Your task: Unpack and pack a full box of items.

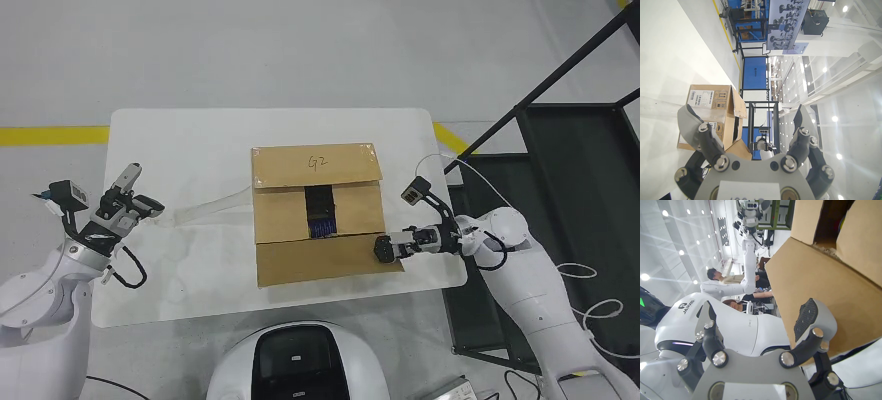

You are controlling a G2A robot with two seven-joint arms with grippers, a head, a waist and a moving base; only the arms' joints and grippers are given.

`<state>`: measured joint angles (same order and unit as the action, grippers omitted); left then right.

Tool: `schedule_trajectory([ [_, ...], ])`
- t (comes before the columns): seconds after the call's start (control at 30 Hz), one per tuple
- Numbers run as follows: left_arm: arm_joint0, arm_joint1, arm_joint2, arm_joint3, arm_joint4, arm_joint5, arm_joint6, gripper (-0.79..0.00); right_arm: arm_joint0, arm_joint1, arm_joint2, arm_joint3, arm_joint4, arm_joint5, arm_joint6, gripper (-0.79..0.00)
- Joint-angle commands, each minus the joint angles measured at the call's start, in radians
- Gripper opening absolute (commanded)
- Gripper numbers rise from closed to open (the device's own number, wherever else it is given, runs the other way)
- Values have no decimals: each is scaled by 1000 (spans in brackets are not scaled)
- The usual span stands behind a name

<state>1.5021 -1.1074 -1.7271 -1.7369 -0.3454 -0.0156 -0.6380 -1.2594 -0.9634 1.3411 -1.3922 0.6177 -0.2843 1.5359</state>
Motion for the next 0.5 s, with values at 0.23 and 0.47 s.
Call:
schedule_trajectory([
  [0.23, 0, 0, 0, 0, 0, 0, 0, 0, -63, 16, -56, -27, -113, -65, -65, 0],
  [0.47, 0, 0, 0, 0, 0, 0, 0, 0, -51, 5, -128, 46, -134, -145, -145, 0],
])
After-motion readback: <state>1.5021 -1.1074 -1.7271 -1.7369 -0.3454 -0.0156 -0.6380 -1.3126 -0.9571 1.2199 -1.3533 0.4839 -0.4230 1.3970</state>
